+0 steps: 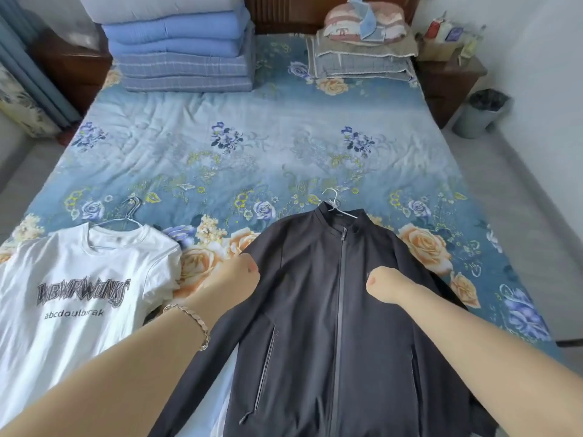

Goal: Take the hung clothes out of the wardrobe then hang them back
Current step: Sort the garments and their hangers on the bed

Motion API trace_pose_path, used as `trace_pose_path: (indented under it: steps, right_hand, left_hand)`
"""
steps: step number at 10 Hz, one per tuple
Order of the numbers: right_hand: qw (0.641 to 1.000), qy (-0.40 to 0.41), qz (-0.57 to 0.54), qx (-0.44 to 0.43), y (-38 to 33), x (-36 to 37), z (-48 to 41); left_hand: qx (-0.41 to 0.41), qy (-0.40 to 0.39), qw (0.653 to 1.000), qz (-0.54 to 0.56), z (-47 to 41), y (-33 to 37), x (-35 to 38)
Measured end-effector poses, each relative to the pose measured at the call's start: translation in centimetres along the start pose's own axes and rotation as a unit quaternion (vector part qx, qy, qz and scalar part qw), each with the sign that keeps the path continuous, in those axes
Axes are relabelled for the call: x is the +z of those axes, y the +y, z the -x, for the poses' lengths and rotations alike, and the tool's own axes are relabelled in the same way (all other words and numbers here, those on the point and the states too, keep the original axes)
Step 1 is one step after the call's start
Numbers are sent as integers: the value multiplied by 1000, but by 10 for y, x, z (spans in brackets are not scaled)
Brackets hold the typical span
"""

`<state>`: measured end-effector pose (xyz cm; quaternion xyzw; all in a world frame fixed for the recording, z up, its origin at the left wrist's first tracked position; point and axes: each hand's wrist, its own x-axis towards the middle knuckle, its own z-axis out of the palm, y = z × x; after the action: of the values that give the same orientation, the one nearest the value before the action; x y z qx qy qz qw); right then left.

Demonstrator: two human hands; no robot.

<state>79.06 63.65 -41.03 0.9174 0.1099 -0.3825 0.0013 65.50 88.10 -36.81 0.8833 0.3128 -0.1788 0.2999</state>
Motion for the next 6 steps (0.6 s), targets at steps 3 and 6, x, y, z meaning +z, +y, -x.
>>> trace_pose_path:
  steps: [3,6]
  right_hand:
    - [999,25,-47,0,23,-6,-74]
    - [982,163,-91,-8,9,-11,-234]
  left_hand:
    - [3,-24,1000,-10,-78,49,46]
    - [57,-23,997,-55,-225,52,113]
